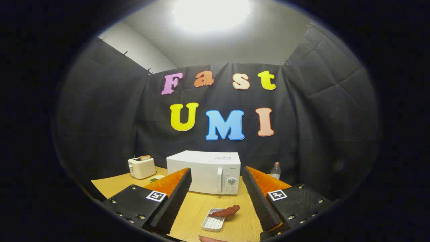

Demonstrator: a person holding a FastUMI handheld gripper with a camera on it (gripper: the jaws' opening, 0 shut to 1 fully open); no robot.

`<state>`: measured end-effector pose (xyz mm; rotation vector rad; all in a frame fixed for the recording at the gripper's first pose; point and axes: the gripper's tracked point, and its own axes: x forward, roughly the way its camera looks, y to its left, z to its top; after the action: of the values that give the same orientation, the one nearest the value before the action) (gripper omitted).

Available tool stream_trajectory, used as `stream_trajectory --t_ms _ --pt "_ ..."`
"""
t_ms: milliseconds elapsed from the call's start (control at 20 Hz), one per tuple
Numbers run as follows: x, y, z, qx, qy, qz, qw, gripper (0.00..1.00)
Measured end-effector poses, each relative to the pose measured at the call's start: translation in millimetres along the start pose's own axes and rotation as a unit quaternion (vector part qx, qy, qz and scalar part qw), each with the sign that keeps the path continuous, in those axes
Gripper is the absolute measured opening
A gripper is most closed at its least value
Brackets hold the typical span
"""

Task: Open the microwave, put the food inside, and close the microwave door.

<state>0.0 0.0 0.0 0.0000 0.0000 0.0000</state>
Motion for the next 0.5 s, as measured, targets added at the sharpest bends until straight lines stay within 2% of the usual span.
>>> stream_trajectory --t_ms 500 --pt "-0.2 1.4 -1.0 0.003 0.0 -0.001 1.0 0.94"
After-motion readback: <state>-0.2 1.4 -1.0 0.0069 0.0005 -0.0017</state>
